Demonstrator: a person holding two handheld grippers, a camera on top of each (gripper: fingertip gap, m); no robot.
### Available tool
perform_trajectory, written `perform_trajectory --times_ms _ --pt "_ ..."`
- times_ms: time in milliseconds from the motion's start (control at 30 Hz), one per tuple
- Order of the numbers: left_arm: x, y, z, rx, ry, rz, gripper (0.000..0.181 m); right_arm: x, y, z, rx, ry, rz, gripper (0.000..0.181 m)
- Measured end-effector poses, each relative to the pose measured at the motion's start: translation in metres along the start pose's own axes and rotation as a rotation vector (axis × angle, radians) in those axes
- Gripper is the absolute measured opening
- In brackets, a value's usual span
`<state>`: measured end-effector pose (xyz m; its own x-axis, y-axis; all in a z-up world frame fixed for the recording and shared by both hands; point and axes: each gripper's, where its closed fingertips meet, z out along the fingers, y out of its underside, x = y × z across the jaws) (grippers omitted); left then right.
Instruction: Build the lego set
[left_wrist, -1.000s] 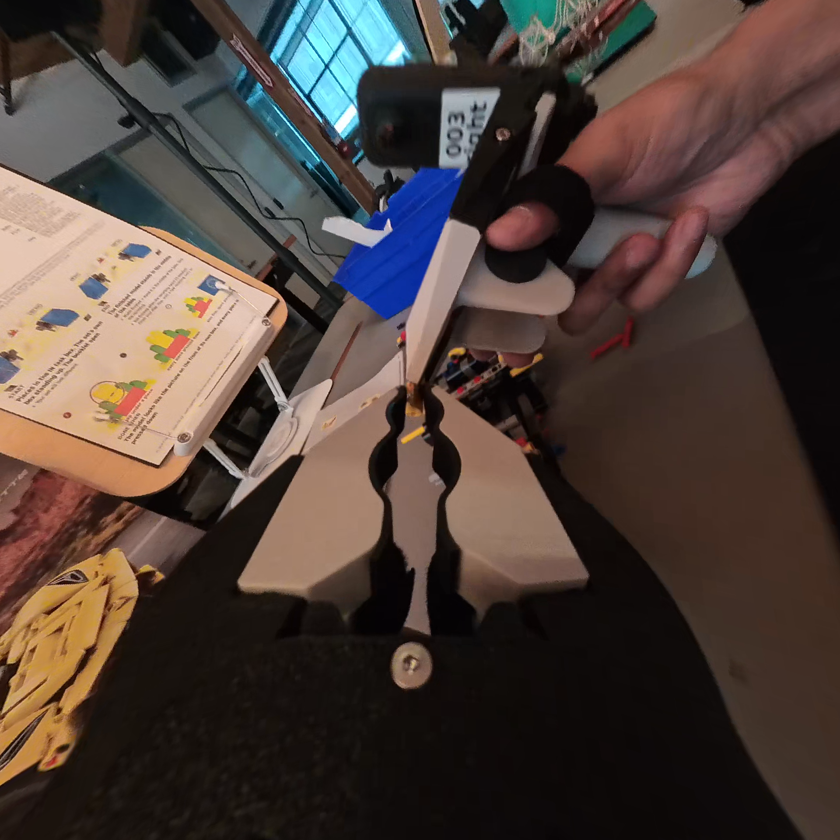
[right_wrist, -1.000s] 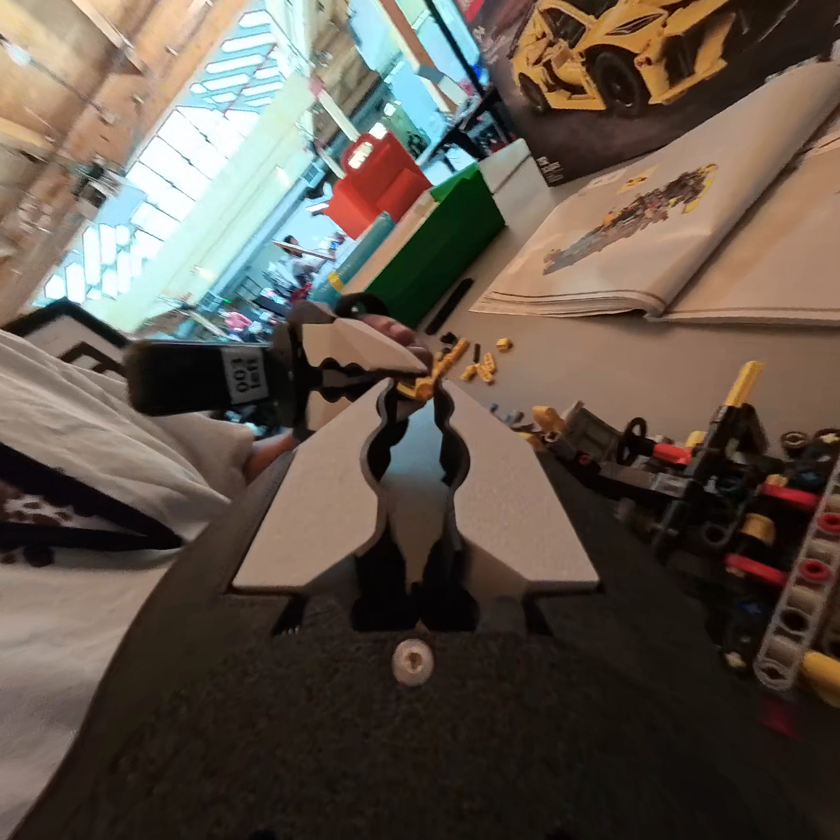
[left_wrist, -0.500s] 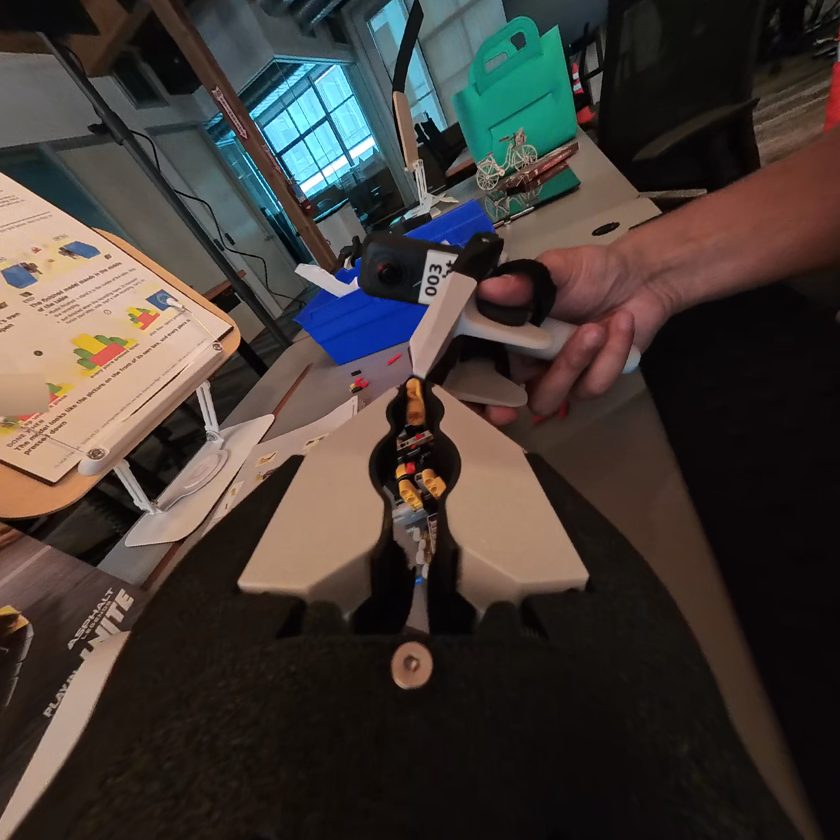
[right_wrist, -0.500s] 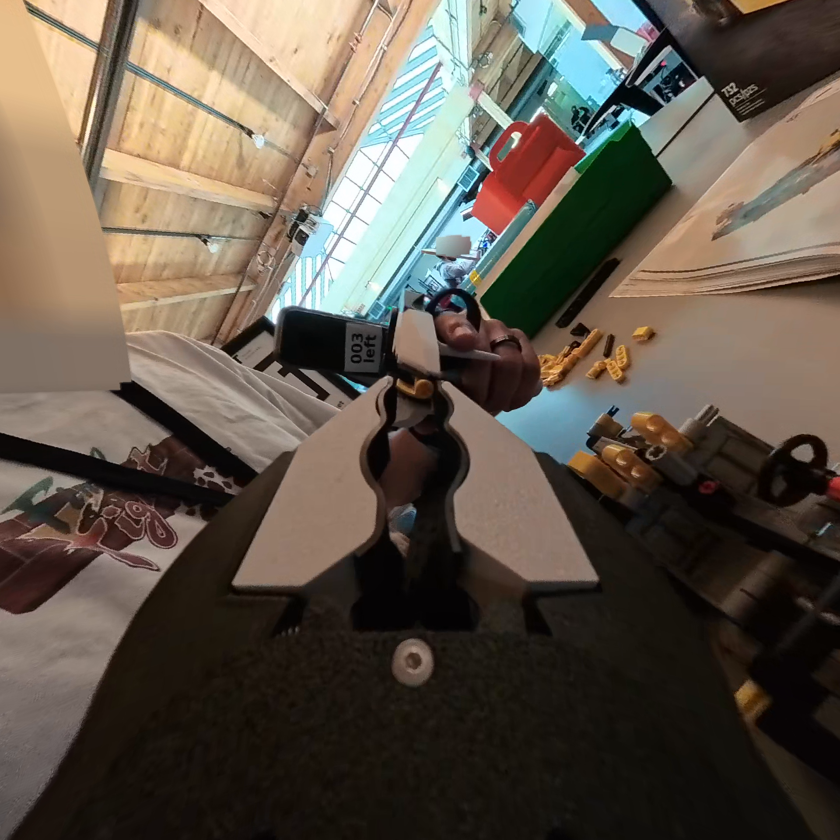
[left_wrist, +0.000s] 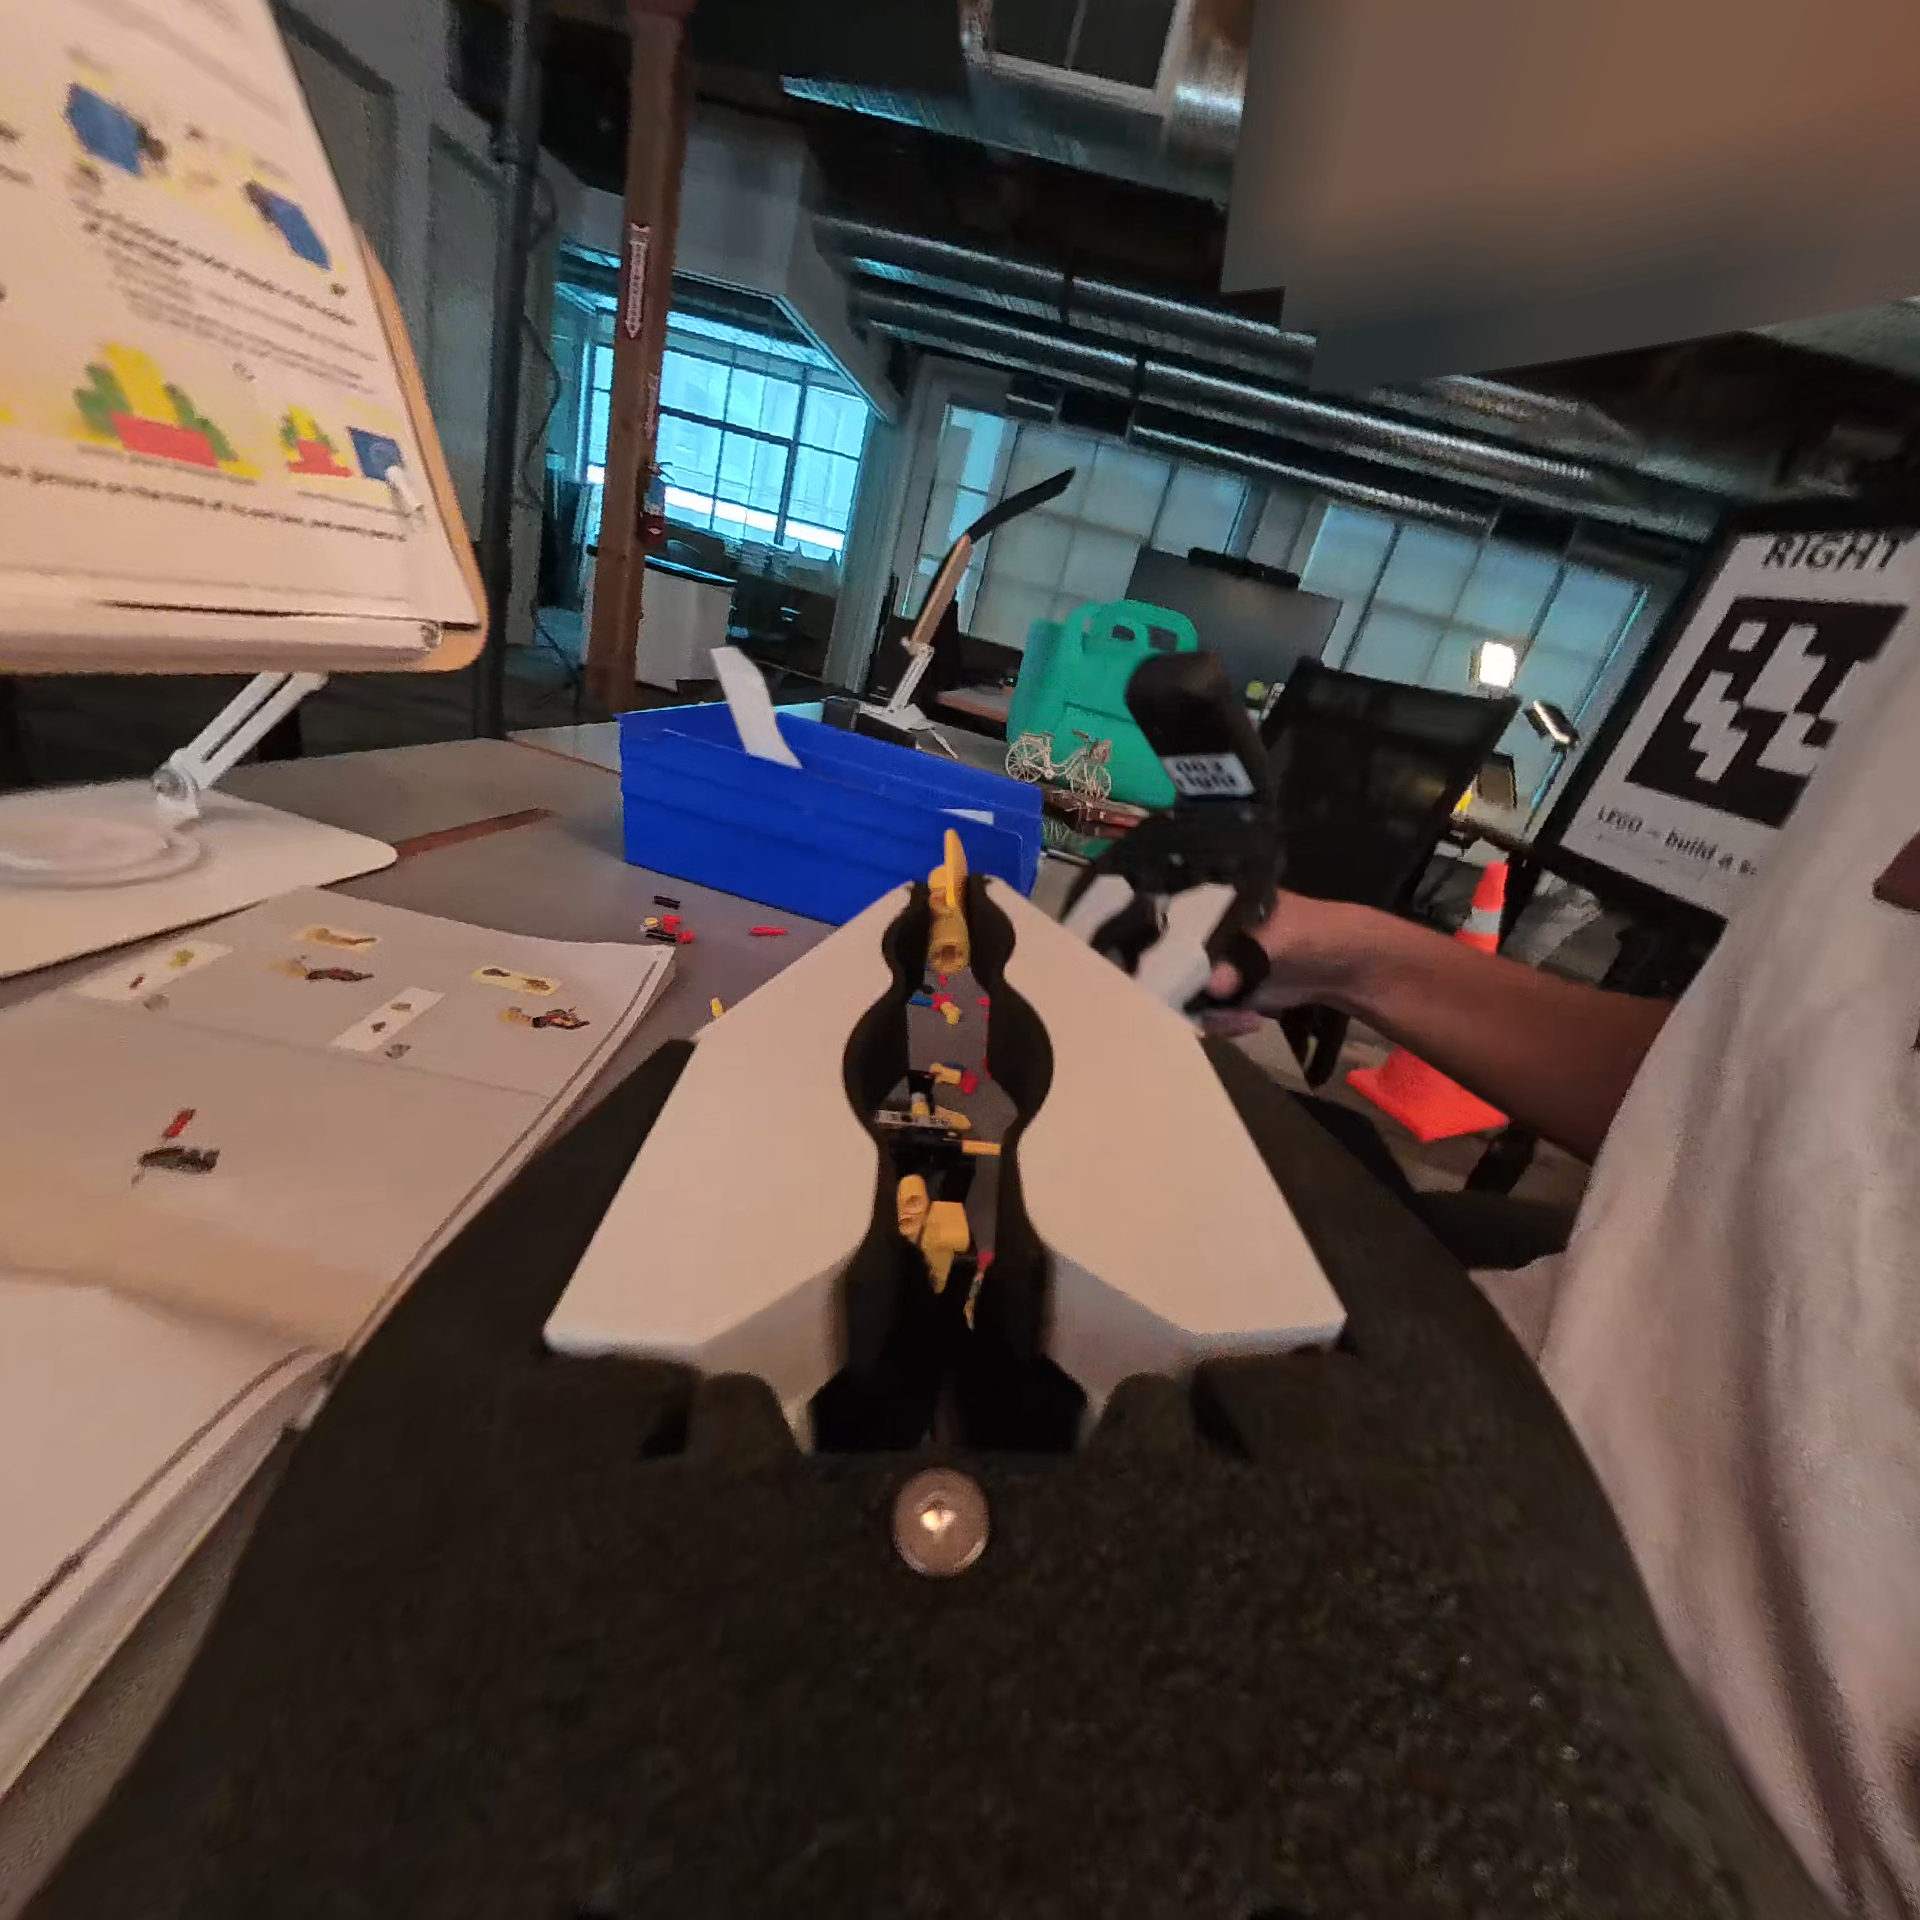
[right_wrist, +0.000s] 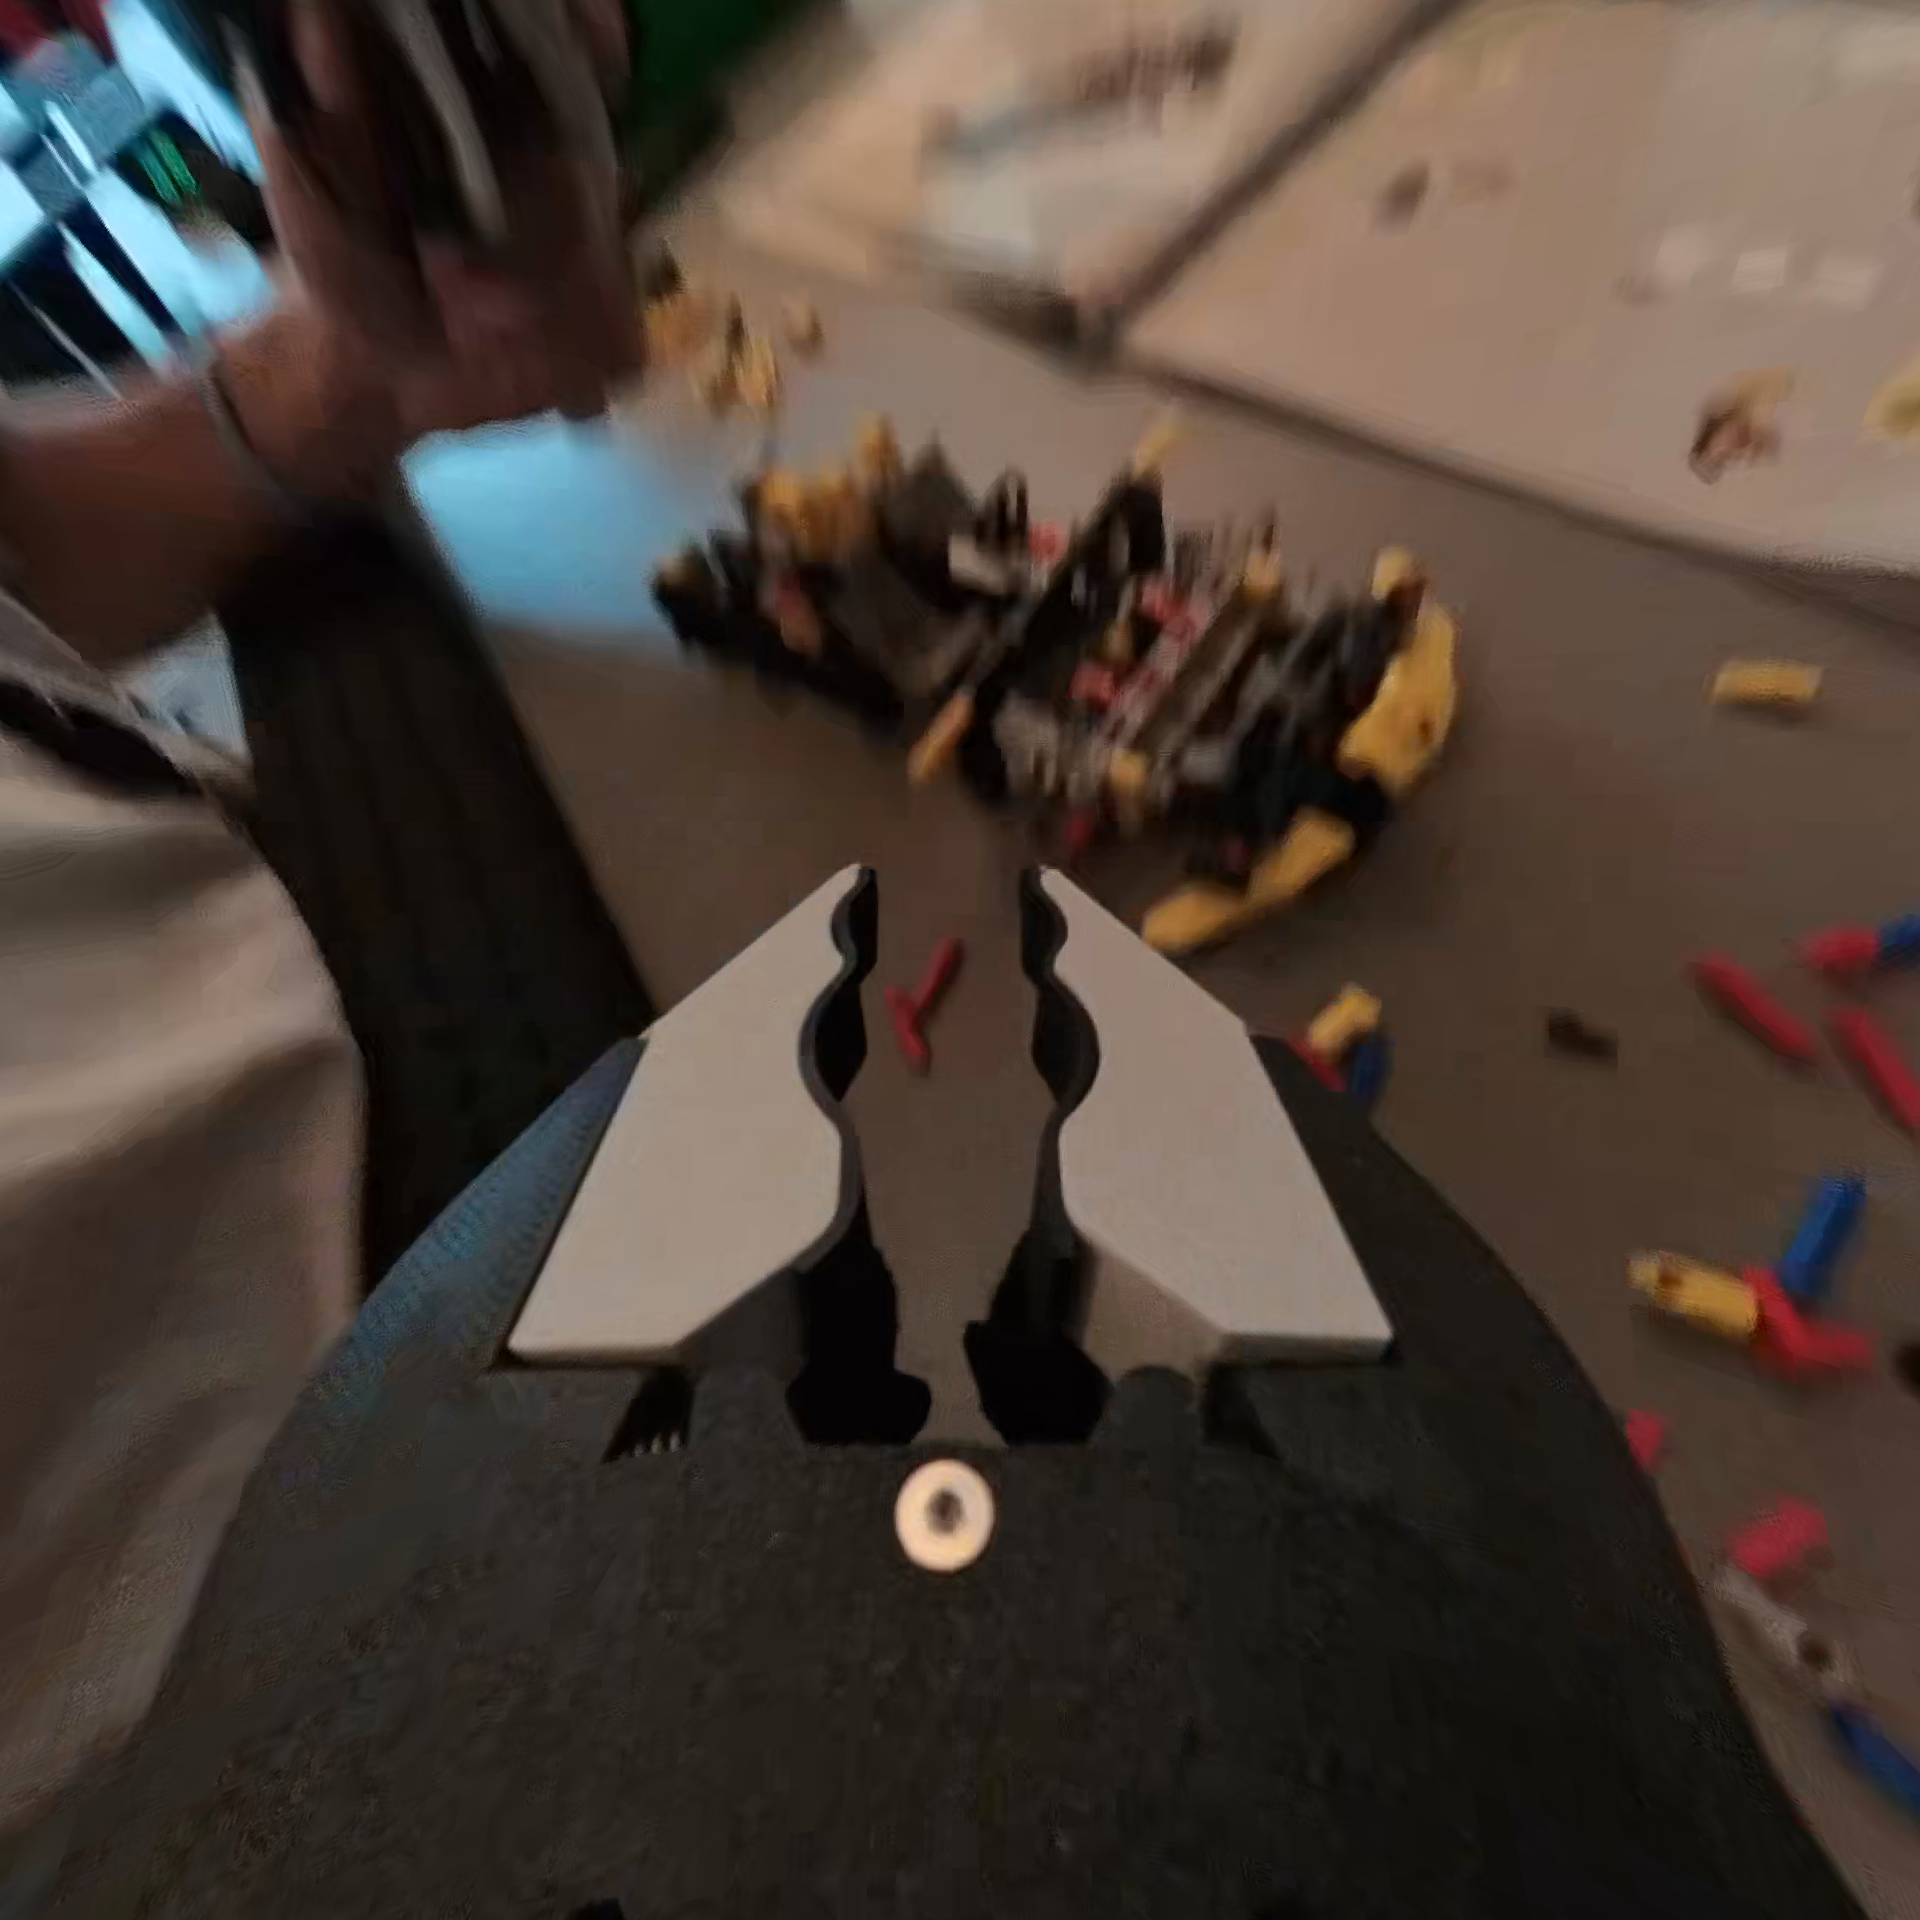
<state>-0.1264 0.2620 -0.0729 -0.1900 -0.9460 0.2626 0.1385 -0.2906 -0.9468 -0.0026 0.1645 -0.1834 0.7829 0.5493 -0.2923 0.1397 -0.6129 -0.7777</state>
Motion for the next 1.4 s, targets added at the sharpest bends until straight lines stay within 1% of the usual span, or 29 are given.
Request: perform_trajectory --times_ms 33,67,133,267,300,400,500,633,733,867,933,1033,1167,1233,1267,1400 --pt "-0.003 0.001 0.000 -0.004 -0.009 -0.019 0.007 -0.001 0.018 -0.001 -0.069 0.013 -0.014 0.026" --pt "-0.006 0.003 0.000 -0.013 -0.017 -0.029 0.007 -0.005 0.030 -0.001 -0.107 0.016 -0.031 0.025" --pt "-0.008 0.007 0.001 -0.027 -0.023 -0.035 0.007 -0.012 0.043 0.004 -0.147 0.040 -0.075 0.022" --pt "-0.009 0.012 0.003 -0.043 -0.024 -0.050 0.007 -0.011 0.062 0.020 -0.343 0.138 -0.180 0.022" --pt "-0.010 0.013 0.003 -0.048 -0.023 -0.057 0.007 -0.009 0.062 0.022 -0.363 0.155 -0.202 0.022" --pt "-0.011 0.016 0.003 -0.063 -0.025 -0.063 0.007 -0.013 0.053 0.030 -0.323 0.132 -0.227 0.016" --pt "-0.012 0.017 0.003 -0.071 -0.035 -0.050 0.007 -0.009 0.050 0.031 -0.342 0.154 -0.244 0.014" --pt "-0.011 0.015 0.002 -0.067 -0.036 -0.047 0.007 -0.002 0.046 0.035 -0.368 0.171 -0.179 0.014" --pt "-0.011 0.015 0.002 -0.070 -0.038 -0.040 0.007 -0.001 0.045 0.037 -0.356 0.177 -0.132 0.012" --pt "-0.010 0.013 0.002 -0.068 -0.040 -0.032 0.007 -0.002 0.049 0.040 -0.327 0.217 -0.111 0.012" --pt "-0.009 0.014 0.003 -0.070 -0.033 -0.037 0.007 0.001 0.048 0.040 -0.293 0.275 -0.129 0.008" --pt "-0.006 0.018 0.006 -0.087 -0.021 -0.046 0.007 0.001 0.048 0.040 -0.258 0.306 -0.136 0.007" --pt "0.000 0.023 0.009 -0.107 -0.006 -0.041 0.007 0.006 0.048 0.033 -0.236 0.350 -0.136 0.007" --pt "0.001 0.024 0.010 -0.113 -0.005 -0.034 0.007 0.001 0.041 0.027 -0.181 0.329 -0.127 0.011" --pt "0.001 0.024 0.010 -0.114 -0.005 -0.032 0.007 -0.003 0.041 0.023 -0.179 0.305 -0.115 0.013" --pt "0.001 0.024 0.010 -0.117 -0.009 -0.028 0.007 -0.018 0.055 0.013 -0.216 0.226 -0.126 0.014"
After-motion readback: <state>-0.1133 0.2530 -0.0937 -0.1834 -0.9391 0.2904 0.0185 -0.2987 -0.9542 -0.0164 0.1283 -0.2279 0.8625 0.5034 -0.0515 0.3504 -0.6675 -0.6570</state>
